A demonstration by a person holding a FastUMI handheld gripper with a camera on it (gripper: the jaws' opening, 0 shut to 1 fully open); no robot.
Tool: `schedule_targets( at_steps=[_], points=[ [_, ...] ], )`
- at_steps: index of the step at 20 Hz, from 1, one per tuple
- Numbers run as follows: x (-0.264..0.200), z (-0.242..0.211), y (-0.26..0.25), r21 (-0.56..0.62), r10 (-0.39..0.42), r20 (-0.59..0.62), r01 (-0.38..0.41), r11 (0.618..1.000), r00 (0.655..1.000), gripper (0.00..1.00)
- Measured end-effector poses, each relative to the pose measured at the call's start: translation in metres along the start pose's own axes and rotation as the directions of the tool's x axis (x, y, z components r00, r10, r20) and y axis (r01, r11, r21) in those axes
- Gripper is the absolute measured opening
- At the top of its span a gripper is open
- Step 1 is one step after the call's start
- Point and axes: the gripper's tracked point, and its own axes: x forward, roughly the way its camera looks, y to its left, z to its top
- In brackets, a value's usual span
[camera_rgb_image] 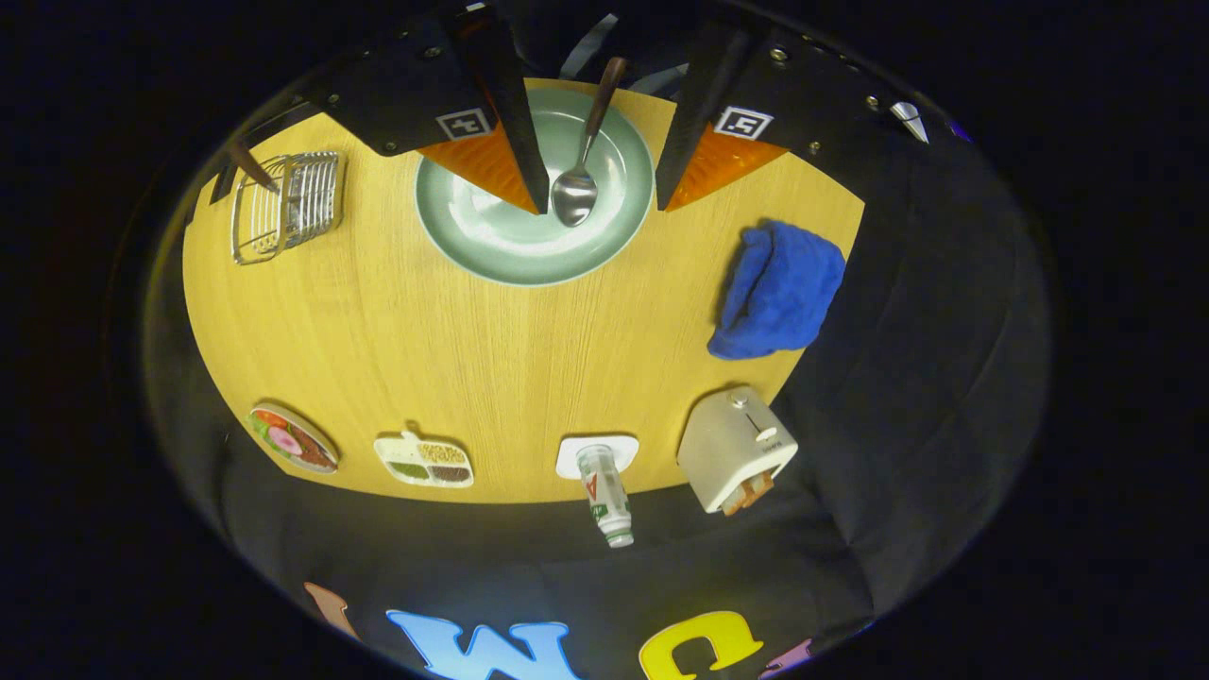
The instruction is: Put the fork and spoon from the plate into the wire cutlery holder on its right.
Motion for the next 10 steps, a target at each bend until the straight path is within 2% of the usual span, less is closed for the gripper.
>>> schedule_targets(
  at_steps=[2, 5, 10],
  points=[
    [0.02, -0.023, 0.0, 0.015, -0.004, -0.075, 0.005, 1.0, 0.997, 0.71],
    [0.037, -0.042, -0.004, 0.015, -0.05, -0.164, 0.053, 0.998, 0.985, 0.52],
    [0.057, -0.071, -0.003, 0.018, -0.045, -0.258, 0.051, 0.999, 0.965, 0.55]
  ],
)
